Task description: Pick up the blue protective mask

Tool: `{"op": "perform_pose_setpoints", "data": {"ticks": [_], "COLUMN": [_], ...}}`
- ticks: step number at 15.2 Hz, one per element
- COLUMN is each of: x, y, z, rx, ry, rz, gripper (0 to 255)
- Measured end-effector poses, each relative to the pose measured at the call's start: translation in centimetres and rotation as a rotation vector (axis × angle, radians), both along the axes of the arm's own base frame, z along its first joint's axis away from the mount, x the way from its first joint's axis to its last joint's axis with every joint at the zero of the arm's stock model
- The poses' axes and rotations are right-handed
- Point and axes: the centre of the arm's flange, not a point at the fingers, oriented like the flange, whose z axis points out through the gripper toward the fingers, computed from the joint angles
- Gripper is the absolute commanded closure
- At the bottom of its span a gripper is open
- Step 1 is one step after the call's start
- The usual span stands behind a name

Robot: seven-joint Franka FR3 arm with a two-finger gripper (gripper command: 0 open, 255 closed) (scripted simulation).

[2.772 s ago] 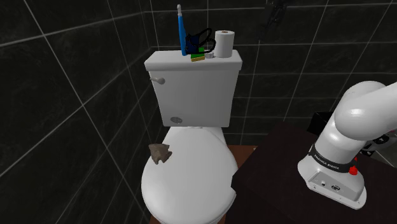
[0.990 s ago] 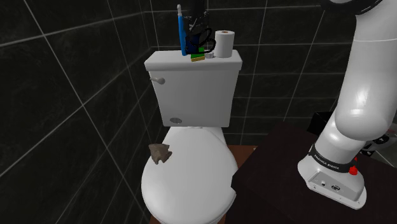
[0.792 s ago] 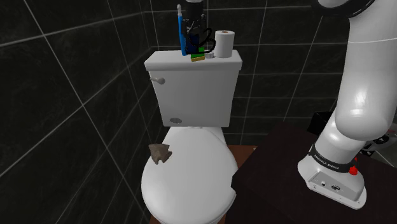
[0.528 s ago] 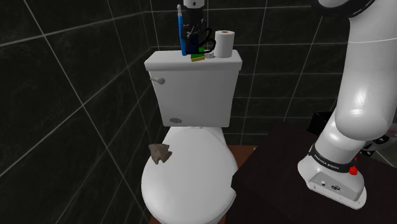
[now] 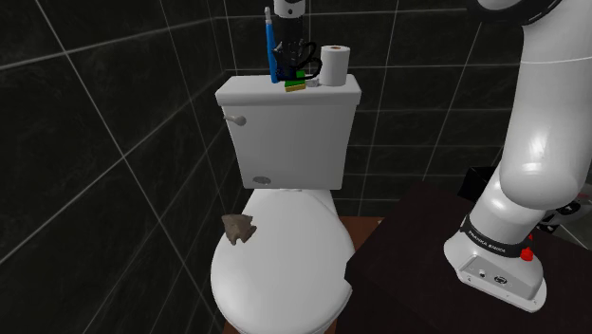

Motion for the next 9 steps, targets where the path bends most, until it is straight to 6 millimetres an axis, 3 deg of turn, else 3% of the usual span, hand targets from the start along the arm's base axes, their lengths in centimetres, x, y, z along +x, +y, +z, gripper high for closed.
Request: {"op": "perform_pose_setpoints", "data": {"ticks": [5,9], "x": [0.0,0.1], "y": [0.0,0.0], "z": [0.0,1.6], "rx": [0.000,0.000], "ry": [0.000,0.001], "rz": [0.000,0.000], "gripper": [255,255]}}
